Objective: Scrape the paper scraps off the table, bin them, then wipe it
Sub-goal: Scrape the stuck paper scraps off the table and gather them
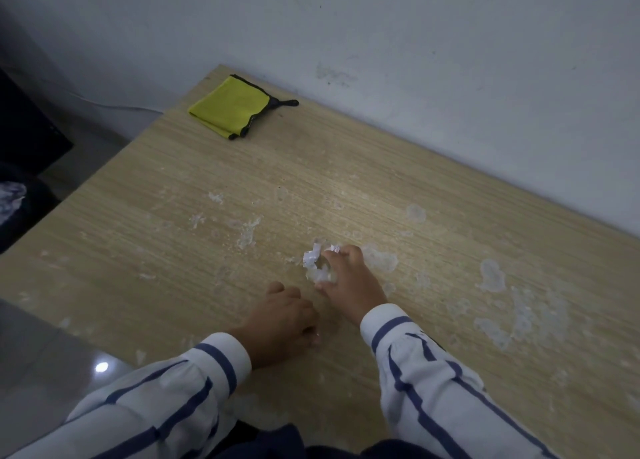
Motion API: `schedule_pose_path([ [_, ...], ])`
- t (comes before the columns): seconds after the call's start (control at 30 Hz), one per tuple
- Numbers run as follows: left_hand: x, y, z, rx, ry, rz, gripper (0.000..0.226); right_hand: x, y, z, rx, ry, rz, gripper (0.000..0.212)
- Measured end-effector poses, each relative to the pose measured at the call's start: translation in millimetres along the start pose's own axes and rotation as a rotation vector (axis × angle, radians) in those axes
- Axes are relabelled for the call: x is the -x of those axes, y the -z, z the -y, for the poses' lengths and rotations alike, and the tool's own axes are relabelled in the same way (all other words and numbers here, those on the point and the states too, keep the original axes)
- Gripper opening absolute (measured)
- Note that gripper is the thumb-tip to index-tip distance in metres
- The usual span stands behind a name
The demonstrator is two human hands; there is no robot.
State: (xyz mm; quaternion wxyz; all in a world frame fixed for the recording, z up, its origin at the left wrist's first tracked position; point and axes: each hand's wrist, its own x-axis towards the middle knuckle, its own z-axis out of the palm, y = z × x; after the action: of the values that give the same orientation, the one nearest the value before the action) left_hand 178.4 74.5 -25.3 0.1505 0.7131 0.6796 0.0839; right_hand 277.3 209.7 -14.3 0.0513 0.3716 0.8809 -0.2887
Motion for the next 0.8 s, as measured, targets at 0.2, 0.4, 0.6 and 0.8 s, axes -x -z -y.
schedule_pose_path([
  [0.2, -8.8, 9.3, 10.8, 0.223, 0.386, -0.226, 0.019, -1.6, -0.5, -2.3, -0.016, 0.023, -0.073, 0.021],
  [0.4, -37.1, 17.9, 18.1, 0.556, 0.746, -0.251, 0.039, 2.7, -5.8, -6.5, -0.059, 0.119, -0.096, 0.048],
  [0.6, -50.0, 24.9, 17.8, 0.438, 0.650, -0.158, 0.025, 0.7, -20.4, -12.2, 0.094, 0.035, -0.115, 0.073],
  [0.8, -54.1, 21.5, 19.5, 0.417, 0.624, -0.099, 0.020, -6.7, -22.7, -4.6, 0.029, 0.142, -0.130, 0.062],
])
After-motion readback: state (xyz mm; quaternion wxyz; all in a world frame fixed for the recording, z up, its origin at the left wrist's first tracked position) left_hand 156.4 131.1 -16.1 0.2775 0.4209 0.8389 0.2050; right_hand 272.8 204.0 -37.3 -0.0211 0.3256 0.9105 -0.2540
